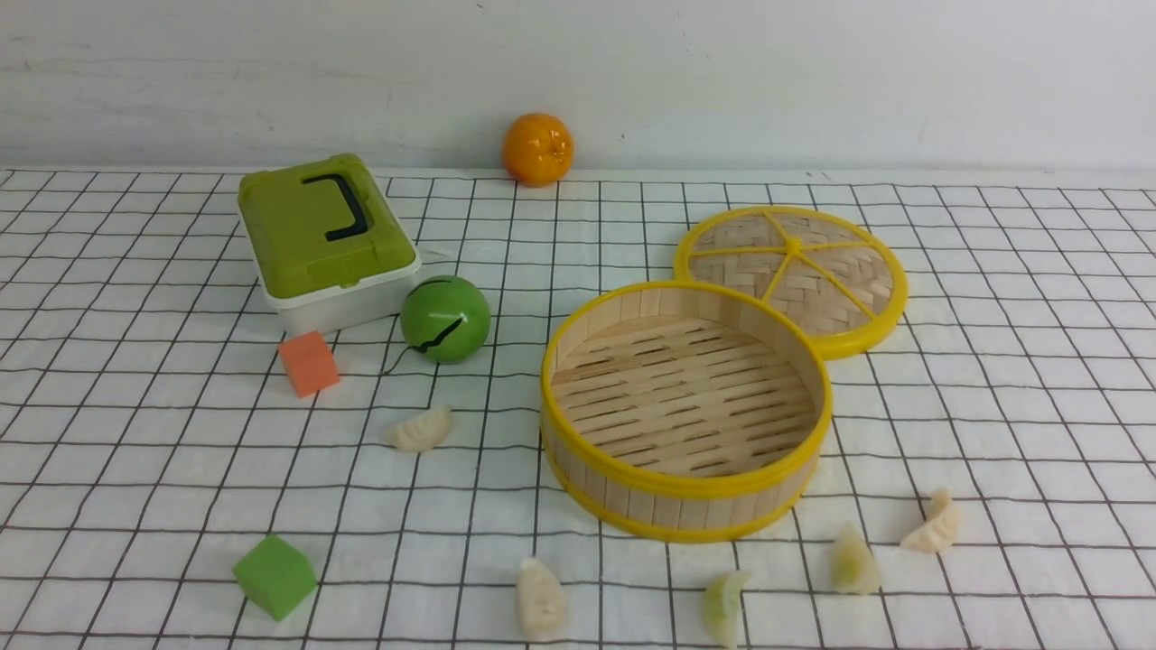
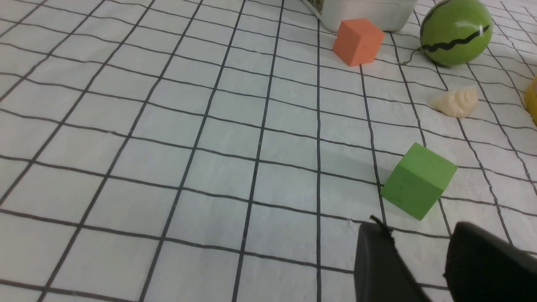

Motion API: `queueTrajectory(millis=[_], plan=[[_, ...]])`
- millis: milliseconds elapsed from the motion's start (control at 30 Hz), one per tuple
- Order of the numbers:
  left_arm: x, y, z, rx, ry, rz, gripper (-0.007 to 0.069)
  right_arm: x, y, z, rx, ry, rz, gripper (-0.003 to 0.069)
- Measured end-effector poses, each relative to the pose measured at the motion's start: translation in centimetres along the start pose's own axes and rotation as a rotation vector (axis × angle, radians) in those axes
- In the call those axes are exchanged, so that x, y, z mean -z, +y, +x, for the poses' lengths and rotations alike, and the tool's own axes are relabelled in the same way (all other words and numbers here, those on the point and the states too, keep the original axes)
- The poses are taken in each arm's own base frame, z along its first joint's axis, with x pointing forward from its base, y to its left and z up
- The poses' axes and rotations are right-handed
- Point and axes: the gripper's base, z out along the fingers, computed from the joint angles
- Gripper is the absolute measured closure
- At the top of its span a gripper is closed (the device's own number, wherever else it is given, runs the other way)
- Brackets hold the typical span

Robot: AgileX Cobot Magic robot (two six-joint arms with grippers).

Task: Put the dumplings into the steamer on the table with the white tablecloth.
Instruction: 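Reach for and grasp a dumpling on the table with the left gripper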

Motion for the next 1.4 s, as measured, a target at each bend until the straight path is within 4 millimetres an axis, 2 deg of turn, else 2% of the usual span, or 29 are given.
queueTrajectory(millis=[100, 167, 200, 333, 367, 467, 500, 567, 633, 700, 833, 933, 1000, 1100, 1200, 1267, 1300, 1400], plan=[[0.0, 0.0, 0.0, -0.002, -0.001, -0.001, 0.0386, 0.0, 0.0, 0.0, 0.0, 0.001, 0.0, 0.0419], [0.0, -0.2, -0.1, 0.072, -0.009, 0.017, 0.0386, 0.0, 0.0, 0.0, 0.0, 0.001, 0.0, 0.0419], [0.0, -0.3, -0.1, 0.159, -0.01, 0.036, 0.0386, 0.0, 0.0, 0.0, 0.0, 0.001, 0.0, 0.0419], [0.1, -1.4, -0.4, 0.815, 0.024, 0.168, 0.0386, 0.0, 0.1, 0.0, -0.044, 0.002, -0.013, 0.0419], [0.2, -1.7, -0.5, 0.953, 0.034, 0.195, 0.0386, 0.0, 0.3, 0.0, -0.12, 0.003, -0.034, 0.0419], [0.3, -2.0, -0.8, 1.215, 0.062, 0.246, 0.0386, 0.0, 0.8, 0.0, -0.362, 0.016, -0.092, 0.0419], [0.3, -2.1, -0.8, 1.275, 0.07, 0.259, 0.0386, 0.1, 1.2, 0.0, -0.534, 0.035, -0.134, 0.0419], [0.3, -2.2, -0.9, 1.348, 0.078, 0.275, 0.0386, 0.1, 1.7, 0.0, -0.747, 0.062, -0.186, 0.0419], [0.3, -2.2, -1.0, 1.374, 0.082, 0.281, 0.0386, 0.1, 2.0, 0.0, -0.868, 0.078, -0.217, 0.0419], [0.3, -2.3, -0.9, 1.381, 0.088, 0.283, 0.0386, 0.2, 2.3, -0.2, -0.976, 0.089, -0.252, 0.0419], [0.4, -2.4, -0.7, 1.348, 0.118, 0.28, 0.0386, 0.2, 2.4, -0.3, -1.013, 0.091, -0.269, 0.0419], [0.5, -2.8, -0.4, 1.214, 0.158, 0.284, 0.0386, 0.2, 2.3, -0.4, -1.02, 0.075, -0.271, 0.0419], [1.0, -3.2, -1.1, 1.095, 0.169, 0.314, 0.0386, 0.2, 2.3, -0.5, -1.017, 0.062, -0.273, 0.0419], [2.6, -4.2, -3.7, 0.868, 0.11, 0.4, 0.0386, 0.2, 2.3, -0.6, -0.978, 0.053, -0.277, 0.0427], [5.0, -5.2, -7.2, 0.612, 0.004, 0.479, 0.0391, 0.7, 2.6, -1.4, -0.867, 0.026, -0.304, 0.0469], [6.0, -5.7, -9.1, 0.502, -0.022, 0.49, 0.0411, 1.3, 2.9, -2.7, -0.798, -0.02, -0.332, 0.0511], [6.4, -5.9, -9.9, 0.455, -0.025, 0.487, 0.0429, 1.7, 3.1, -3.6, -0.747, -0.054, -0.348, 0.0558], [6.3, -6.4, -11.9, 0.347, 0.057, 0.448, 0.0512, 2.7, 3.7, -6.3, -0.618, -0.121, -0.364, 0.0648]])
